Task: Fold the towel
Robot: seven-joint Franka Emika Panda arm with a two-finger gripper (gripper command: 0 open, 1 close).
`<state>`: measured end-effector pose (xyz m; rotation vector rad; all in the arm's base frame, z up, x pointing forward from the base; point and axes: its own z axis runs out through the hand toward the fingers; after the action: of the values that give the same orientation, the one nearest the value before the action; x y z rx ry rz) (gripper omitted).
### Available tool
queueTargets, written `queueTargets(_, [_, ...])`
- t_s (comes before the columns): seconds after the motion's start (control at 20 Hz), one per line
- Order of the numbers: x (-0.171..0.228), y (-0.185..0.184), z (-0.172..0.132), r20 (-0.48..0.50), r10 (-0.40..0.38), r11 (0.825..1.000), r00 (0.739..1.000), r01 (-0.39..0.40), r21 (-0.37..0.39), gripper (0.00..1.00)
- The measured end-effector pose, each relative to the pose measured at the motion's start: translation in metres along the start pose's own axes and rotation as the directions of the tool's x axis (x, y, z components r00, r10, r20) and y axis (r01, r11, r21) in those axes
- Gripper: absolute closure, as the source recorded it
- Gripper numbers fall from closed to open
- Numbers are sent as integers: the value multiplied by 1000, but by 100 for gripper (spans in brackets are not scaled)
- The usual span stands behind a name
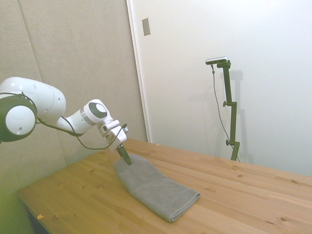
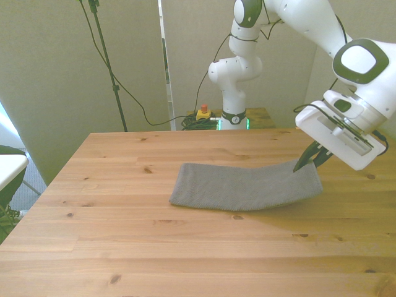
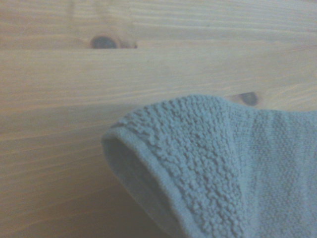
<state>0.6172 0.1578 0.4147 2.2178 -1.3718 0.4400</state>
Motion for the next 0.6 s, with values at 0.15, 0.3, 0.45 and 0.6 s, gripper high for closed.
queueTargets(0.15, [26,27,-11,18,22,999,1000,-23,31,100])
queueTargets(0.3, [53,59,-15,36,49,997,998,-51,55,100])
queueTargets(0.45, [84,91,-8,50,83,994,995,-87,69,100])
queueTargets(0.6, [114,113,14,79,112,991,990,-118,68,100])
